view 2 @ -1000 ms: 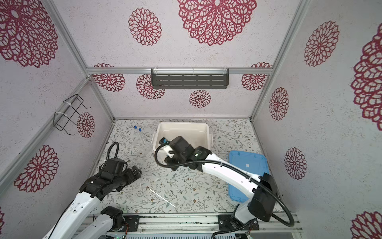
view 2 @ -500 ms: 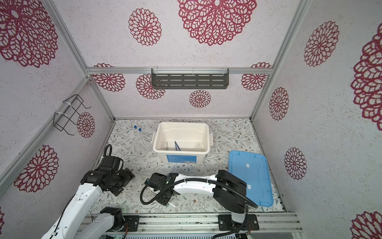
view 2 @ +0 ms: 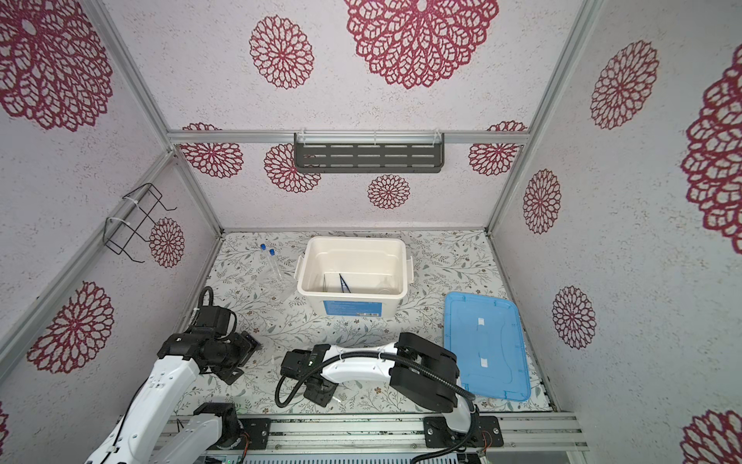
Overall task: Organize the chemistry lab equipment
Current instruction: 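Move the right gripper toward the glass stirring rod near the robot, then close the right gripper on the glass rod while the left gripper lowers beside it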
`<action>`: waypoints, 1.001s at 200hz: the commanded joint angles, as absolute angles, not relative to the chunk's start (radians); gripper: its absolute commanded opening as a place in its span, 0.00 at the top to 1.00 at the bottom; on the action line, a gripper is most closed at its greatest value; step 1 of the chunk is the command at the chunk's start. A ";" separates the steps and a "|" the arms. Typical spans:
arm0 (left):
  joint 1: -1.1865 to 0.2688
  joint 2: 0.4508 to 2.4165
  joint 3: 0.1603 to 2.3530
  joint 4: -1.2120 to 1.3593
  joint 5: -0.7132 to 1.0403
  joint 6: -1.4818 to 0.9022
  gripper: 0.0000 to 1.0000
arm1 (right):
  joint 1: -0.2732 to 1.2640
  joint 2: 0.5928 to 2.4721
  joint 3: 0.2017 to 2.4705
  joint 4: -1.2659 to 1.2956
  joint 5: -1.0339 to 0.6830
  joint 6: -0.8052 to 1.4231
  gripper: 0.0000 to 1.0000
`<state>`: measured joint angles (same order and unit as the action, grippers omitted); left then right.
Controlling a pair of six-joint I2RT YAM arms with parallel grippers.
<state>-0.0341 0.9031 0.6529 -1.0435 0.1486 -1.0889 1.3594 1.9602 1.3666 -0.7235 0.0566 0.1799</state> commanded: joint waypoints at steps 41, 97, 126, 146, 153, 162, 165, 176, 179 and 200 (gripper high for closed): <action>-0.026 0.934 0.634 -0.999 0.155 -1.150 0.22 | 1.321 1.991 1.447 -0.801 0.040 0.190 0.92; -0.027 0.960 0.616 -0.983 0.173 -1.192 0.21 | 1.261 1.994 1.484 -0.755 0.000 0.146 0.91; -0.026 0.971 0.598 -0.944 0.191 -1.221 0.21 | 1.241 2.014 1.503 -0.755 0.004 0.116 0.91; -0.027 0.982 0.591 -0.930 0.193 -1.235 0.22 | 1.230 2.021 1.509 -0.741 -0.002 0.108 0.91; -0.027 0.986 0.589 -0.926 0.194 -1.239 0.22 | 1.227 2.023 1.512 -0.735 -0.005 0.107 0.91; -0.026 0.989 0.586 -0.921 0.194 -1.244 0.22 | 1.223 2.028 1.514 -0.729 -0.009 0.108 0.91; -0.027 0.991 0.586 -0.920 0.195 -1.245 0.22 | 1.223 2.029 1.514 -0.727 -0.009 0.108 0.90; -0.026 0.995 0.583 -0.913 0.192 -1.250 0.22 | 1.220 2.035 1.516 -0.721 -0.015 0.108 0.90; -0.026 0.997 0.584 -0.912 0.191 -1.252 0.22 | 1.218 2.035 1.516 -0.719 -0.015 0.107 0.91; -0.026 1.013 0.578 -0.891 0.189 -1.255 0.22 | 1.216 2.039 1.510 -0.712 -0.018 0.106 0.91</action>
